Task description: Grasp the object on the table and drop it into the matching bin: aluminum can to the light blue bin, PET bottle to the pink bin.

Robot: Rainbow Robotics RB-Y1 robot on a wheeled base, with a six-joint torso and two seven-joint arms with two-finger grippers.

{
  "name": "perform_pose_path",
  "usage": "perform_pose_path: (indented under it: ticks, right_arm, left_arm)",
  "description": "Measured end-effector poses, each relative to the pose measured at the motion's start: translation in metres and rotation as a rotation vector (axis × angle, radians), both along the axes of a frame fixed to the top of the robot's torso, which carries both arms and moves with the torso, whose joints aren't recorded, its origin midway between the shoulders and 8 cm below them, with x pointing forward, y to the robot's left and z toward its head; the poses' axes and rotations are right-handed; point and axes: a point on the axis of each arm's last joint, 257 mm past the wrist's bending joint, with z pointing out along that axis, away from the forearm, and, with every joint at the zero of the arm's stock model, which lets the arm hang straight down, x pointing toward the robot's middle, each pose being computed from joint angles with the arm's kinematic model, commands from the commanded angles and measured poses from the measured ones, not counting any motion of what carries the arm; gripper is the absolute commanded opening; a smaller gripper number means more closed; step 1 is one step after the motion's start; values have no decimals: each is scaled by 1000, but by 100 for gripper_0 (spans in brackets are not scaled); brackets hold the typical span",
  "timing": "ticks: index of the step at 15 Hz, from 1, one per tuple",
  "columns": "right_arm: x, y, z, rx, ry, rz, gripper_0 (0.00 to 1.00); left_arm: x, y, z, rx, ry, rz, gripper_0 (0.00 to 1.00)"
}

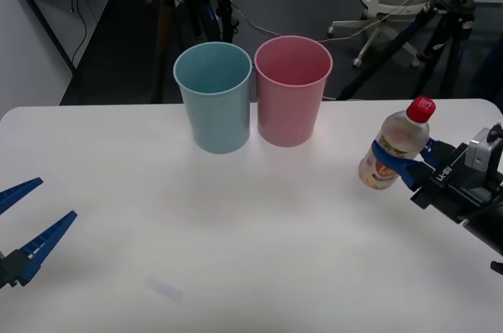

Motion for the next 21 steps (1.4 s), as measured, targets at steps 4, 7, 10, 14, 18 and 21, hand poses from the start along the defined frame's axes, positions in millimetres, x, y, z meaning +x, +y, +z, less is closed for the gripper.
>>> perform_pose_path:
  ticks: [4, 7, 10, 14, 18, 21]
  right_arm:
    - [-3, 20, 42, 33, 43, 52, 0]
    - [14, 36, 72, 49, 56, 78, 0]
    - [43, 55, 102, 70, 65, 81, 0]
    - [85, 78, 128, 82, 75, 104, 0]
    - [135, 105, 144, 81, 84, 106, 0]
    - [171, 121, 142, 77, 89, 79, 0]
  left_arm:
    - [0, 0, 0, 0, 0, 0, 100]
    - [0, 0, 0, 0, 0, 0, 100]
    - [0, 0, 0, 0, 0, 0, 100]
    - [0, 0, 0, 0, 0, 0, 100]
    - [0, 0, 0, 0, 0, 0, 100]
    - [0, 0, 0, 0, 0, 0, 100]
